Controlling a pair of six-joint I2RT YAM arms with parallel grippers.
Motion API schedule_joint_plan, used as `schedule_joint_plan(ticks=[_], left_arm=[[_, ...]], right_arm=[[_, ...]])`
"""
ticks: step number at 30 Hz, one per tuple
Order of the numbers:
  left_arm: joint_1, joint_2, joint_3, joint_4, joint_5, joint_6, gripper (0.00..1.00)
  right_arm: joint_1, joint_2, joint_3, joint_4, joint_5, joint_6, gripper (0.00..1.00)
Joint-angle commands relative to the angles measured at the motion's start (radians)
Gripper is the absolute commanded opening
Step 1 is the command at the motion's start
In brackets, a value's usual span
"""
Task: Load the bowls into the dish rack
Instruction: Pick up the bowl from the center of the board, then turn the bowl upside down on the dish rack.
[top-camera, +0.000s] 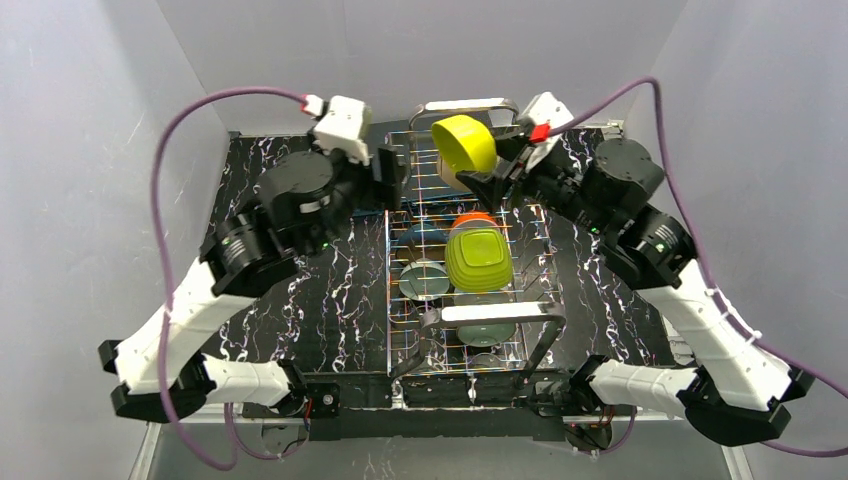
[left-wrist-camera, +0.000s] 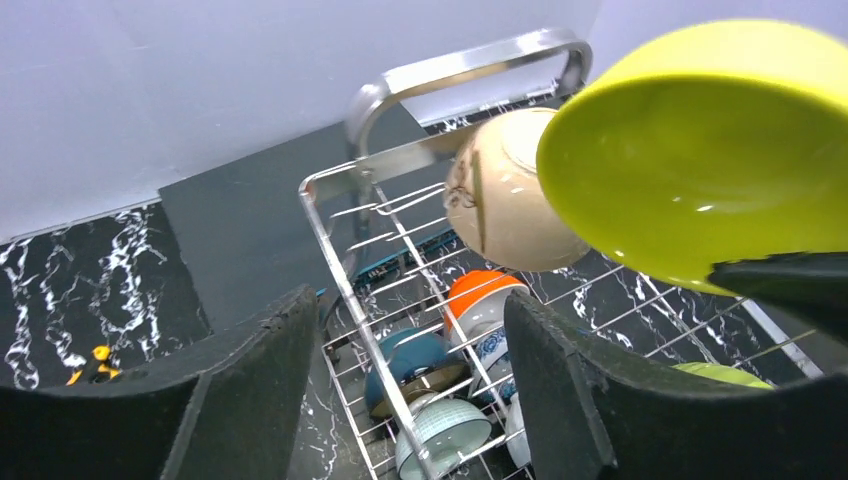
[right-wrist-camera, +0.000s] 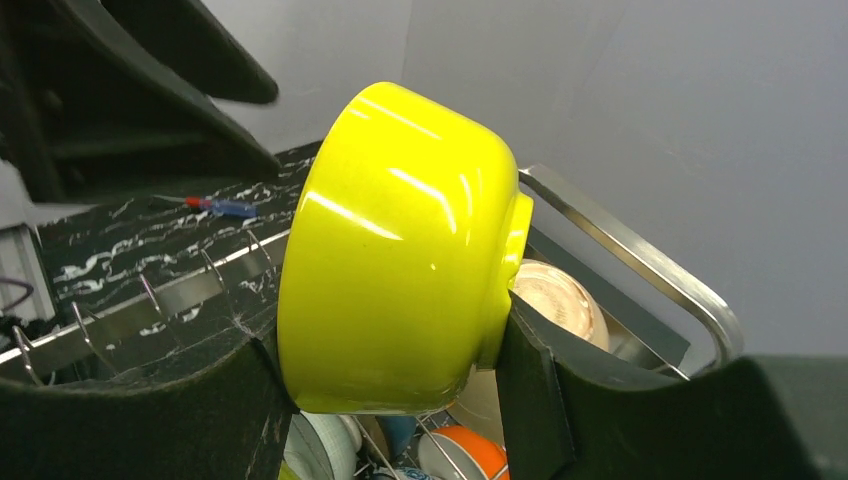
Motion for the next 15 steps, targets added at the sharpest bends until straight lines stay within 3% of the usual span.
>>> schedule_joint_plan(ticks=[1, 8, 15], left_arm=[[0.003, -0.094, -0.062, -0.047, -0.149, -0.029, 0.68], [0.003, -0.276, -0.255, 0.051, -0.21, -0.055, 0.73], [0.003, -0.3, -0.272, 0.028, -0.198, -0.085, 0.73]], right_arm=[[0.001, 0.044, 0.044, 0.019, -0.097, -0.144, 0.01], [0.002, 0.115, 0.075, -0.074, -0.138, -0.319, 0.01], [0.002, 0.107, 0.062, -0.112, -0.094, -0.458, 0.01]])
